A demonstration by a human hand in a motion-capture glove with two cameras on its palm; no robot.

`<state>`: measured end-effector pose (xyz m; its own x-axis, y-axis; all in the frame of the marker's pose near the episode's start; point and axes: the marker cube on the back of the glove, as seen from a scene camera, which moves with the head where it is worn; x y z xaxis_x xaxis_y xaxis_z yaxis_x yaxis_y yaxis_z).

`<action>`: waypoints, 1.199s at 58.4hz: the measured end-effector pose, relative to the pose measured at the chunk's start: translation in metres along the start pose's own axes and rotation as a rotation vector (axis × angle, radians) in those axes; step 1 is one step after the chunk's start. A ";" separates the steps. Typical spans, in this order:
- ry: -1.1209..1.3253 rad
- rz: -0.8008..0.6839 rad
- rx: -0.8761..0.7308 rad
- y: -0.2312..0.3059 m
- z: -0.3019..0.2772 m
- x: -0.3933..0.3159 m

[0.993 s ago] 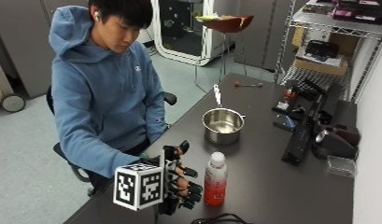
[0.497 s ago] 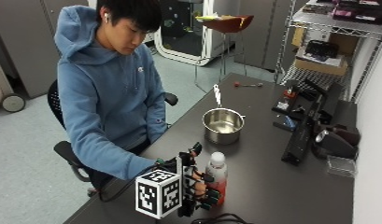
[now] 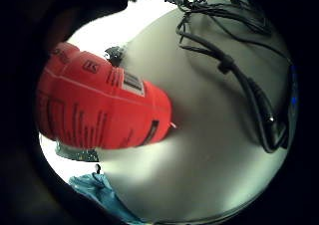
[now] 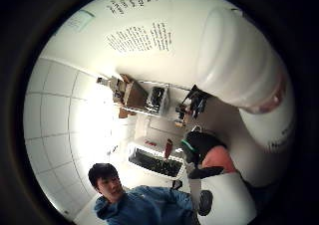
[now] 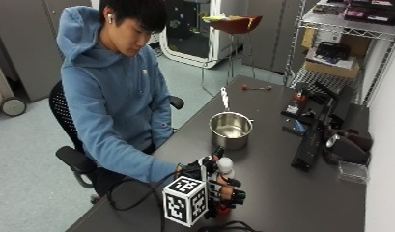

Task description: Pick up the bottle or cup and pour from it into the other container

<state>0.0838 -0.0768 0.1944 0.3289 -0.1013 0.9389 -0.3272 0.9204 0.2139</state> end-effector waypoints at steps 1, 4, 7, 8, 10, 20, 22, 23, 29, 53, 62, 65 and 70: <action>-0.005 -0.001 0.008 -0.001 0.001 0.000; -0.012 -0.003 0.042 -0.003 0.004 0.000; -0.010 -0.005 0.084 -0.005 0.006 0.001; -0.008 -0.006 0.097 -0.006 0.007 0.001; -0.005 -0.006 0.115 -0.008 0.008 0.001; -0.017 0.009 0.138 -0.009 0.026 -0.010; -0.003 0.003 0.123 -0.009 0.029 -0.014; 0.005 -0.001 0.114 -0.008 0.031 -0.016; 0.037 -0.031 0.070 -0.009 0.036 -0.038; 0.463 -0.224 -0.207 -0.037 0.058 -0.161; 0.856 -0.304 -0.427 -0.021 0.102 -0.200; 0.998 -0.343 -0.491 -0.018 0.119 -0.212; 1.161 -0.400 -0.581 -0.012 0.141 -0.224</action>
<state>-0.1107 -0.1189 0.0192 0.9574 -0.2885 0.0114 0.2885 0.9575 0.0010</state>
